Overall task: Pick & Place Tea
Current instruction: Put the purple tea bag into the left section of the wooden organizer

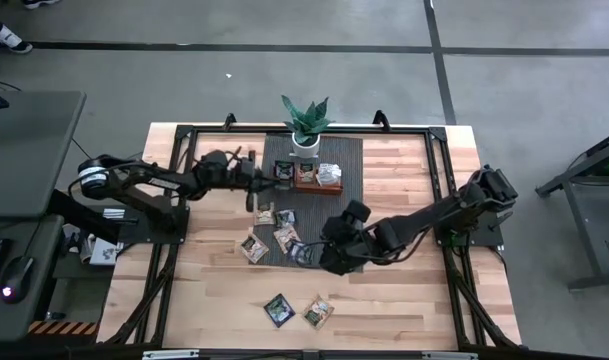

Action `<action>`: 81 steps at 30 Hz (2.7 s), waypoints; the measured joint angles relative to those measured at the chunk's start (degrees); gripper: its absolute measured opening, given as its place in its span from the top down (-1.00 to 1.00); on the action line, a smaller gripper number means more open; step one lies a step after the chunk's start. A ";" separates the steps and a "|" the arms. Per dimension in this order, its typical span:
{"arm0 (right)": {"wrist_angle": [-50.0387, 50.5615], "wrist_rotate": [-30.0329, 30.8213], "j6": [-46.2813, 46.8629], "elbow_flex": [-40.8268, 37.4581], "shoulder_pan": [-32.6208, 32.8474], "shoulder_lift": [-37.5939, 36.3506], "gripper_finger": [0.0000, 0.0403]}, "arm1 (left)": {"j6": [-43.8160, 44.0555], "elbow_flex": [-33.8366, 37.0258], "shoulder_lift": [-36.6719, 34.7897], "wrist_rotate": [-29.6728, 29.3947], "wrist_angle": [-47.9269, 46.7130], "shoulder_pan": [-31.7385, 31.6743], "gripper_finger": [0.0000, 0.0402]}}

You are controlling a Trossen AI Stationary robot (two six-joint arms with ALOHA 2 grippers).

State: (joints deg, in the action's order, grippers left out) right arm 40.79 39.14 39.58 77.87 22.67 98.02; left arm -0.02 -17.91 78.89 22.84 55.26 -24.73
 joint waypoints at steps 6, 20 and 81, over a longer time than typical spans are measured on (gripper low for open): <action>-1.55 1.99 2.20 0.00 1.68 0.00 -0.20 | -1.20 -0.02 0.00 4.31 0.76 -7.30 1.00; -3.48 2.52 2.60 0.04 2.19 0.02 -0.20 | -1.26 -7.04 9.80 11.17 1.25 -12.77 1.00; -3.40 -0.43 2.50 0.07 2.18 0.25 -0.16 | 2.23 -7.21 12.05 9.40 -2.65 -11.90 0.27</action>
State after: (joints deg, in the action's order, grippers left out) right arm 37.39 38.71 42.09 77.93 24.85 98.27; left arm 2.21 -25.12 90.94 32.24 52.61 -36.63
